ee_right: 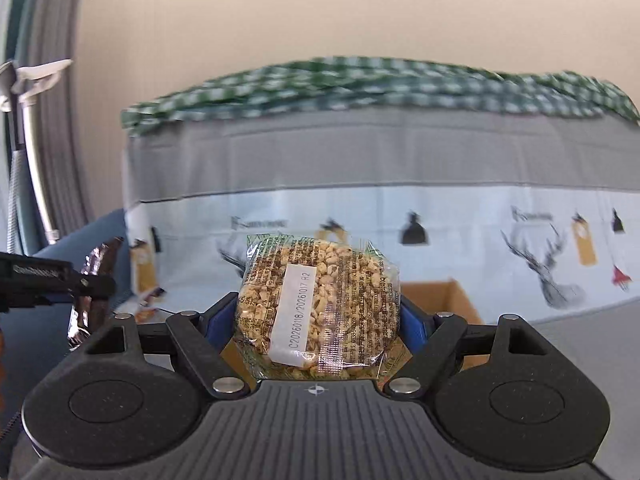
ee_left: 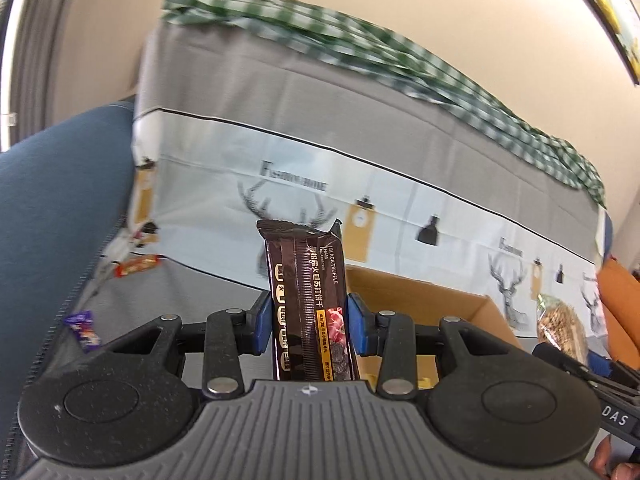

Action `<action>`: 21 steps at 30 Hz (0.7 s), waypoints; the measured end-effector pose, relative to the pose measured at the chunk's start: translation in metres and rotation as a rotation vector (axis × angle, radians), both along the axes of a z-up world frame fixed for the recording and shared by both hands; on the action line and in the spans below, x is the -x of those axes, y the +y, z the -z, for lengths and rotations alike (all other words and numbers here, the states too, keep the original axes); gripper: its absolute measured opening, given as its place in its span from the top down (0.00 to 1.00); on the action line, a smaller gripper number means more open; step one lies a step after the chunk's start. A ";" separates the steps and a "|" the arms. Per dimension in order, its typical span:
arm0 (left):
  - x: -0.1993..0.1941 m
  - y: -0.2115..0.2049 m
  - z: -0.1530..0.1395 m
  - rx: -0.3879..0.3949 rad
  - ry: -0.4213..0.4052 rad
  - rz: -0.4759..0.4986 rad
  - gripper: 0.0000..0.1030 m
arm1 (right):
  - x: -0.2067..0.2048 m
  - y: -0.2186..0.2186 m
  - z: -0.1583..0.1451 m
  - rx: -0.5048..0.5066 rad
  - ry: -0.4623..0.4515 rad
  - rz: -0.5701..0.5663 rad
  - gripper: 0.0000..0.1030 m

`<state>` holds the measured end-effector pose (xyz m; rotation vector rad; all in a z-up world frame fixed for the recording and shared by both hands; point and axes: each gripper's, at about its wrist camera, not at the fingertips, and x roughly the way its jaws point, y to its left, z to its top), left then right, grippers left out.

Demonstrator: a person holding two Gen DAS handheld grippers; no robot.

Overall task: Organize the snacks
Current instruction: 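Lift and carry the peanut pack and chocolate bar over the box with both tools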

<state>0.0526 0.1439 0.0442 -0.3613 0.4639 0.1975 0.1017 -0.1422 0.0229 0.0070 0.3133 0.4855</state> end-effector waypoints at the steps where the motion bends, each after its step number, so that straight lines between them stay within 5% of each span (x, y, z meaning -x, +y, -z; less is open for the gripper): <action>1: -0.002 -0.004 0.000 0.001 -0.004 0.010 0.59 | -0.003 -0.007 0.001 0.000 0.008 0.010 0.21; 11: -0.034 -0.055 0.006 0.003 -0.024 0.130 0.59 | -0.021 -0.043 0.014 0.004 0.022 0.083 0.21; 21: -0.040 -0.097 0.008 -0.080 -0.067 0.241 0.59 | -0.024 -0.051 0.016 0.001 0.016 0.096 0.21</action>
